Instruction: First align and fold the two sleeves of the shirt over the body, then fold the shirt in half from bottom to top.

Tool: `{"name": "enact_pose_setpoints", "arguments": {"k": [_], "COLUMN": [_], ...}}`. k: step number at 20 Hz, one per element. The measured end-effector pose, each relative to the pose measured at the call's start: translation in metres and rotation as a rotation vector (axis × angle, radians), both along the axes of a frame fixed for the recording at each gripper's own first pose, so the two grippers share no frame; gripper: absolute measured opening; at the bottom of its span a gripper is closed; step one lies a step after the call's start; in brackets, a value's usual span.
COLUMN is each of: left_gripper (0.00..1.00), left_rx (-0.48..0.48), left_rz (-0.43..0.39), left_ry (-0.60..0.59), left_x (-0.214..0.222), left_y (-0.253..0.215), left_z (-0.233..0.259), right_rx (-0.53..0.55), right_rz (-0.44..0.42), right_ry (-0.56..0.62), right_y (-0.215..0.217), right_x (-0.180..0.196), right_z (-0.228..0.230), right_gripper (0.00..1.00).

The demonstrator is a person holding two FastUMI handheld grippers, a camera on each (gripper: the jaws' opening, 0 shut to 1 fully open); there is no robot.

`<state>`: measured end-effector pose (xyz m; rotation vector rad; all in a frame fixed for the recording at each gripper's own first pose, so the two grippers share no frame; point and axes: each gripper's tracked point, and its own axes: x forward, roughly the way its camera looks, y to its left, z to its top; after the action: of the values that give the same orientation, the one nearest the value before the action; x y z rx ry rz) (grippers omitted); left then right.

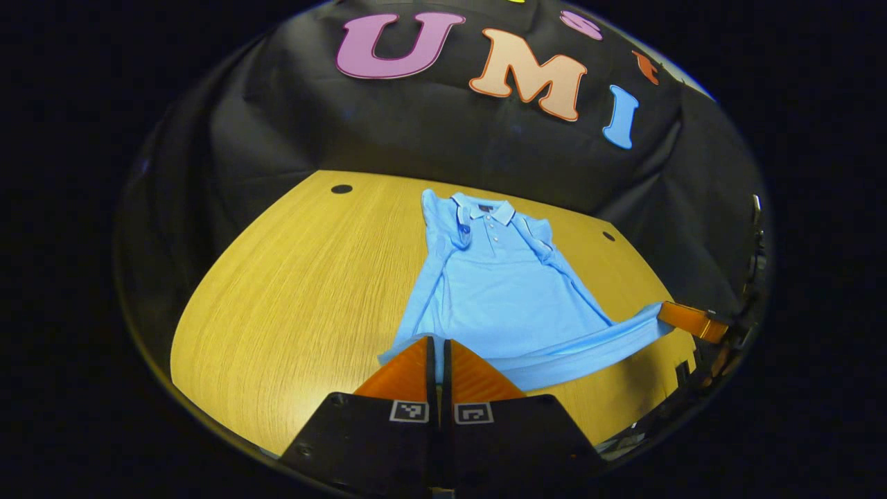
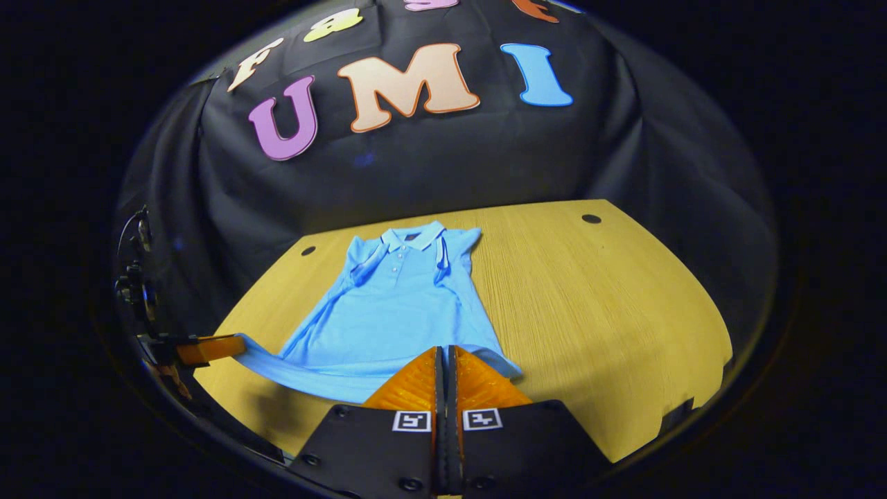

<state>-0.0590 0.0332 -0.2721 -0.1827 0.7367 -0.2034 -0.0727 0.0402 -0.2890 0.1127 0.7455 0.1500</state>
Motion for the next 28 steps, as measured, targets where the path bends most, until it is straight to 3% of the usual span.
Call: {"name": "enact_pose_setpoints", "arguments": {"k": [16,21,28], "left_gripper": [0.00,0.00,0.00], "left_rx": [0.054,0.045,0.121], "left_rz": [-0.056,-0.022,-0.067], "left_ry": [-0.163,-0.177,-0.150], "left_x": [0.208,0.278,0.342], "left_y": [-0.019,-0.012,-0.018], "left_z": [0.033,0.020,-0.036], "right_rx": [-0.009,-0.018,-0.052], "right_rz": [-0.026,-0.039,-0.094], "right_ry": [-0.202,-0.206,-0.145], "right_y": [0.021,0.034,0.037], "right_x": [0.213,0.274,0.328], "right_z": [0.020,-0.014,-0.092], "right_gripper": [0.02,0.02,0.00]}}
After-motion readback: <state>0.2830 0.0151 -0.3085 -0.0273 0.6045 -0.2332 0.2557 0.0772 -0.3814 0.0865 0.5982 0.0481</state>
